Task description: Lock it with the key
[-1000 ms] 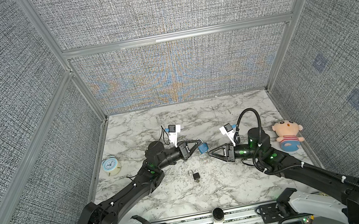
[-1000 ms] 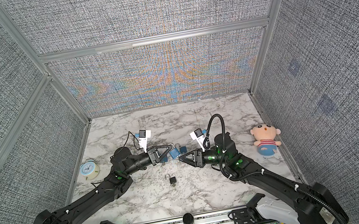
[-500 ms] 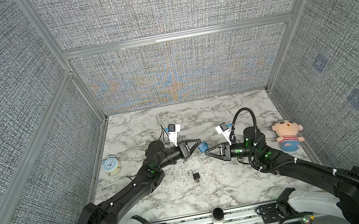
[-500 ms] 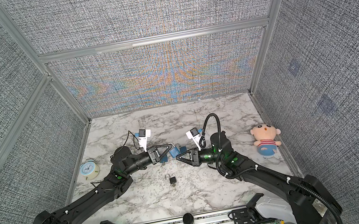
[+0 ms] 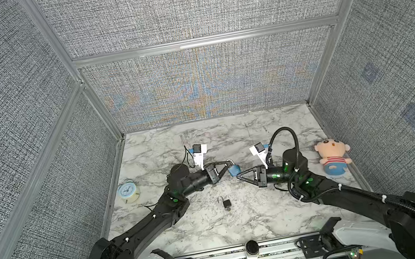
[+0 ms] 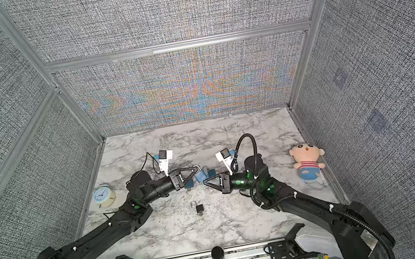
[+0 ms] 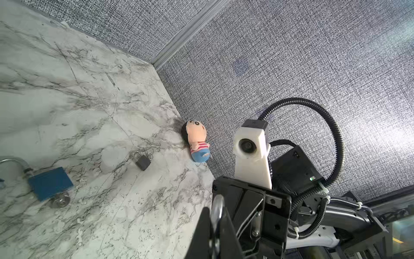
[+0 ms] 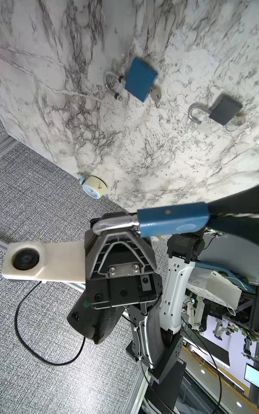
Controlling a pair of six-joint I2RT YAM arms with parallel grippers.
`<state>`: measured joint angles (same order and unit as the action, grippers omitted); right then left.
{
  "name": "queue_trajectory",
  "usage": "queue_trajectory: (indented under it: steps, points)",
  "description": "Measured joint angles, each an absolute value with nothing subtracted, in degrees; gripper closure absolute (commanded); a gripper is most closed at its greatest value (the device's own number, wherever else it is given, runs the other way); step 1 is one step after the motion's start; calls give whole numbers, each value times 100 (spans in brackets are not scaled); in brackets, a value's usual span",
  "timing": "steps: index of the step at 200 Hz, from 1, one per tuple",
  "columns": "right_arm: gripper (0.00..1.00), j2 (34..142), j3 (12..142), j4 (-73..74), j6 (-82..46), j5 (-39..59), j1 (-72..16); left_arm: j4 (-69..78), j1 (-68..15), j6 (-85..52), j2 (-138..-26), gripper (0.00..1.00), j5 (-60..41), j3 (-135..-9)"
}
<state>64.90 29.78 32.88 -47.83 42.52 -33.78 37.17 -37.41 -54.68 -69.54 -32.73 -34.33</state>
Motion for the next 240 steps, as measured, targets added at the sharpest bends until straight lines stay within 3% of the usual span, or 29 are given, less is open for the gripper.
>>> queue_trajectory:
  steps: [185, 240]
  points:
    - [100, 5859, 2622, 2919, -4921, 4143, -3376, 3715, -3645, -5214, -6803, 100, -2827, -3616]
    - [100, 5092, 3221, 1361, -4224, 3629, -3092, 3116, -3667, -4845, -7126, 100, -2851, -3944]
